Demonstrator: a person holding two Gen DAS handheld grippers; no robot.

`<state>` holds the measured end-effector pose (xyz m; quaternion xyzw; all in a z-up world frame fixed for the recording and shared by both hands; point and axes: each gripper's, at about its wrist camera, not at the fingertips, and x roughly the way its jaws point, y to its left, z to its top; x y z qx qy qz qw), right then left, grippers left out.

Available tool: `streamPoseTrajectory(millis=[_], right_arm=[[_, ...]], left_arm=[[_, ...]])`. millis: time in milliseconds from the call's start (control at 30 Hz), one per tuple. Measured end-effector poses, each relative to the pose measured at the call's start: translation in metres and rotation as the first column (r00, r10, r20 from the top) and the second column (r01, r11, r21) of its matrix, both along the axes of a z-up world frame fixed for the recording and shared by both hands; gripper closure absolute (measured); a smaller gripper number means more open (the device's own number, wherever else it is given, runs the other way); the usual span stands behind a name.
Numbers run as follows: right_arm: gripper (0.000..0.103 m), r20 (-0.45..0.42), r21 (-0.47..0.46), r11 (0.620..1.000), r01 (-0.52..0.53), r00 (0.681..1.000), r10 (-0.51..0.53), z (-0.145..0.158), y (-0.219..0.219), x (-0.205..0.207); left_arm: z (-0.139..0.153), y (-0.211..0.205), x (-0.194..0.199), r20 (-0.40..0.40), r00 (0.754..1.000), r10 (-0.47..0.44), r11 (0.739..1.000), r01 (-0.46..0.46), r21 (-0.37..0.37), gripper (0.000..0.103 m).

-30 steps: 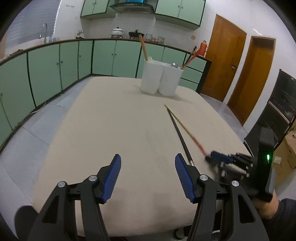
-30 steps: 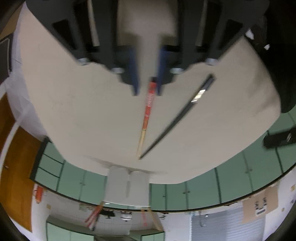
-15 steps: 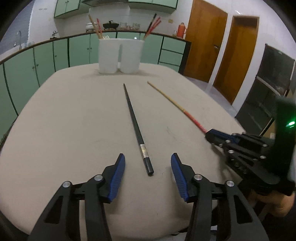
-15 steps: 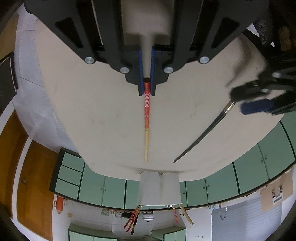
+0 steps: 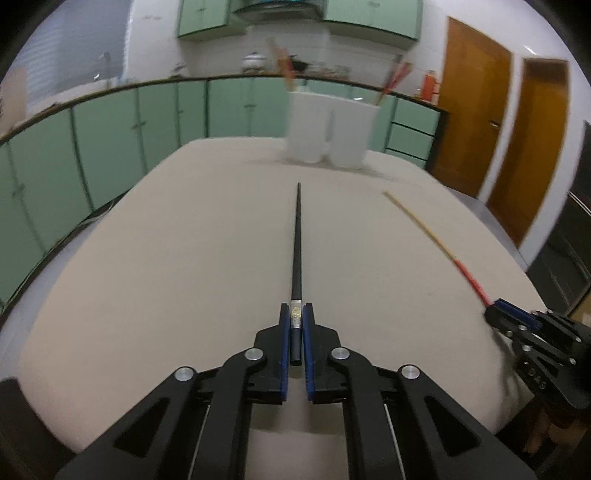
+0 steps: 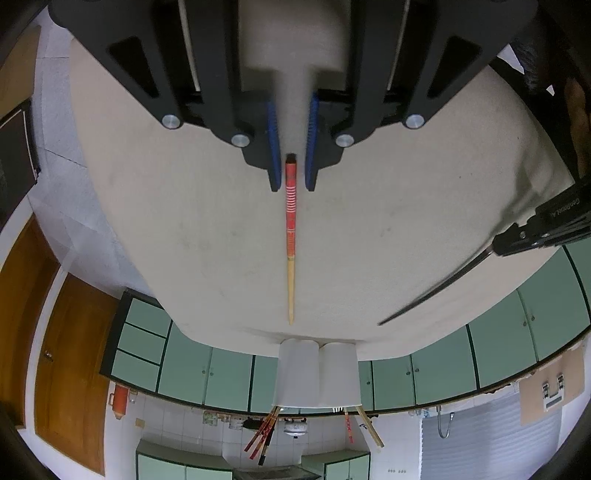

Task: Organize utensils
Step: 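Close the left tool on the black chopstick while the right tool grasps the red-patterned one, then lift and carry both chopsticks over the white holder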

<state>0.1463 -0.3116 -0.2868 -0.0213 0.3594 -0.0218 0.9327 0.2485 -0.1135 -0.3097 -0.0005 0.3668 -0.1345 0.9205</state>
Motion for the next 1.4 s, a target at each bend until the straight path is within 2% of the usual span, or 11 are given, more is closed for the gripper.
streamPoseTrajectory(millis=[100, 133, 200, 367, 533, 700, 867, 1100, 1233, 1400], right_arm=[[0.088, -0.001, 0.004, 1.0, 0.003, 1.0, -0.003, 0.001, 0.001, 0.001], [0.088, -0.002, 0.004, 1.0, 0.001, 1.0, -0.001, 0.001, 0.001, 0.001], [0.095, -0.006, 0.007, 1.0, -0.007, 1.0, 0.007, 0.001, 0.001, 0.003], [0.098, 0.002, 0.021, 0.999, -0.032, 0.999, 0.032, 0.014, 0.005, 0.001], [0.098, 0.055, 0.032, 0.998, -0.046, 0.997, 0.044, 0.062, 0.005, -0.008], [0.098, 0.116, 0.039, 0.996, -0.075, 0.991, 0.07, 0.125, 0.002, -0.009], [0.098, 0.131, 0.037, 0.993, -0.111, 0.986, 0.106, 0.167, -0.001, 0.005], [0.098, 0.08, 0.019, 0.987, -0.163, 0.984, 0.161, 0.19, 0.001, 0.039], [0.098, 0.048, -0.006, 0.982, -0.189, 0.981, 0.189, 0.199, 0.004, 0.057], [0.098, 0.015, 0.006, 0.979, -0.205, 0.979, 0.205, 0.206, 0.003, 0.077]], left_arm=[[-0.005, 0.001, -0.003, -0.003, 1.0, -0.016, 1.0, 0.016, 0.016, 0.096], [-0.005, -0.001, -0.004, 0.0, 1.0, -0.028, 0.999, 0.028, 0.021, 0.092], [-0.005, -0.002, -0.002, 0.001, 0.999, -0.047, 0.999, 0.047, 0.017, 0.09], [0.004, 0.004, 0.004, -0.012, 0.998, -0.059, 0.998, 0.058, -0.019, 0.096], [0.044, 0.015, 0.0, 0.006, 0.998, -0.059, 0.996, 0.059, -0.065, 0.096], [0.096, 0.021, -0.008, 0.084, 0.993, -0.087, 0.993, 0.093, -0.071, 0.096], [0.133, 0.025, 0.0, 0.134, 0.985, -0.107, 0.991, 0.117, -0.071, 0.096], [0.161, 0.023, 0.021, 0.102, 0.986, -0.135, 0.989, 0.14, -0.045, 0.096], [0.167, 0.02, 0.031, 0.08, 0.986, -0.15, 0.988, 0.152, -0.029, 0.096], [0.173, 0.018, 0.043, 0.06, 0.984, -0.166, 0.986, 0.168, -0.024, 0.096]])
